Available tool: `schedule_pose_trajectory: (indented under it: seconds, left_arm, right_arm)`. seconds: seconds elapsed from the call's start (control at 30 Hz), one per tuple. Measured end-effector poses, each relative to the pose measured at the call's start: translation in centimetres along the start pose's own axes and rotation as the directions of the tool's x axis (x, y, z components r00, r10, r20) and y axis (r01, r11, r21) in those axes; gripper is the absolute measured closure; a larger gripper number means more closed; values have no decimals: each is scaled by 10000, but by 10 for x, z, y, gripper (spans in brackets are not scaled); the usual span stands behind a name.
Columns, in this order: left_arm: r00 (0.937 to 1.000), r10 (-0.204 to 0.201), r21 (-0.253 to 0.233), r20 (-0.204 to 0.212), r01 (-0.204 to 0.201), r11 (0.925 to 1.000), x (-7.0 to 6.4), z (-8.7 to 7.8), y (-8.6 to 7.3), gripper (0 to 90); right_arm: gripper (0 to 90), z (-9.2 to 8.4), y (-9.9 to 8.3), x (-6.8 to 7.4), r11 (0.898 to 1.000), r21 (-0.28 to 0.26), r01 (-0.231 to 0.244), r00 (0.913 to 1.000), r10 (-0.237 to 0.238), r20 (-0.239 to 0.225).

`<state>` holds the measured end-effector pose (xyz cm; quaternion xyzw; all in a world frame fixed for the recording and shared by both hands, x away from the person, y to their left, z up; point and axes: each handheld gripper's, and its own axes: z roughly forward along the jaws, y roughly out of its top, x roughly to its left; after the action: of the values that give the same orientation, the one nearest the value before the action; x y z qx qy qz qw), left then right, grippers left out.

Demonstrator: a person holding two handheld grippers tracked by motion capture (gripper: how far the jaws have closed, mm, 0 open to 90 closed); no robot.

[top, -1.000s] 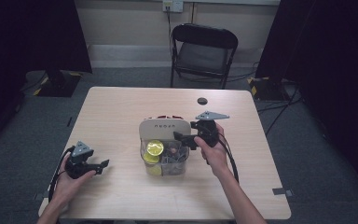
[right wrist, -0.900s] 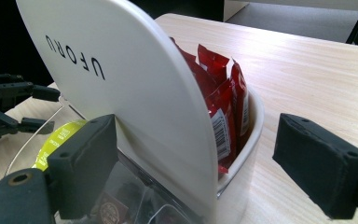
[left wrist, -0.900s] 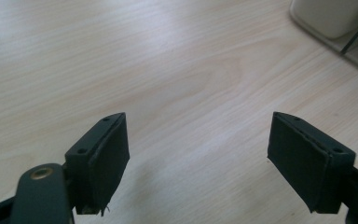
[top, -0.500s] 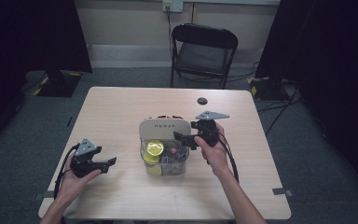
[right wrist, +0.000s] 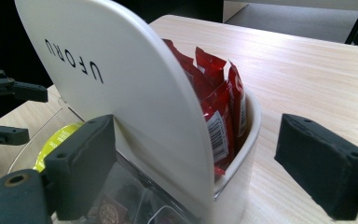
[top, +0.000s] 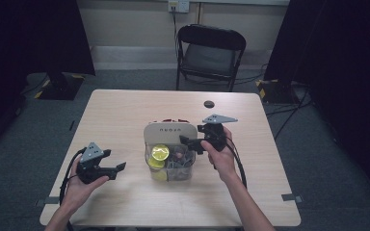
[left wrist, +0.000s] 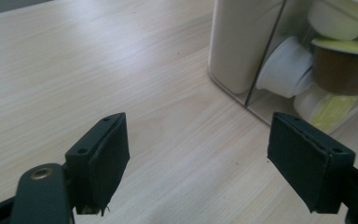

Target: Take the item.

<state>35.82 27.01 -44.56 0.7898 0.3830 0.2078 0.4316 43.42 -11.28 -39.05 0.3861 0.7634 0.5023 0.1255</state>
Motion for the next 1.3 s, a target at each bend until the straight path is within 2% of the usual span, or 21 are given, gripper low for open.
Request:
schedule_pose_trajectory:
  seconds: [0.1, 0.2, 0.33, 0.37, 0.53, 0.63, 0.8, 0.87, 1.0, 1.1, 1.3]
  left_arm:
    - [9998, 84, -70, 190, -83, 9999, -5, 1, 5, 202]
    - [9983, 554, -139, 175, -552, 9984, -11, 2, 11, 204]
    - [9971, 681, -278, 326, -673, 9973, -16, 4, 18, 207]
    - [9956, 888, -245, 314, -881, 9958, -17, 4, 21, 207]
    - [9938, 1000, -519, 489, -975, 9939, -24, 7, 31, 216]
    - [9924, 1020, -875, 691, -958, 9915, -27, 7, 38, 212]
    - [9910, 986, -969, 904, -898, 9912, -33, 10, 47, 206]
    - [9925, 796, -965, 926, -706, 9928, -35, 10, 49, 207]
    - [9910, 856, -1058, 1029, -747, 9916, -41, 10, 53, 209]
    - [9909, 858, -1247, 1035, -727, 9895, -43, 10, 56, 212]
    - [9888, 848, -1215, 1230, -698, 9901, -48, 13, 59, 220]
  right_arm:
    - [131, -1, 0, 1, 10000, -17, 28, 10000, -28, 29]
    - [125, 1, -2, 1, 10000, 23, -34, 10000, 34, -11]
    - [122, 3, -3, 1, 10000, 69, -18, 10000, 19, -43]
    - [122, 3, -3, 1, 10000, 70, -15, 10000, 16, -37]
    - [118, 3, -3, 1, 10000, 84, -47, 10000, 48, -59]
    - [122, 3, -2, 1, 10000, 83, 13, 10000, -13, -16]
    - [123, 2, -2, 1, 10000, 81, 33, 10000, -33, 5]
    - [123, 2, -2, 1, 9999, 73, 74, 10000, -75, 33]
    - [129, 1, -1, 3, 9995, 119, 299, 9994, -301, 182]
    - [126, 1, -1, 2, 9997, 94, 232, 9996, -234, 154]
    - [133, 0, -2, 1, 9999, 88, 141, 9998, -142, 119]
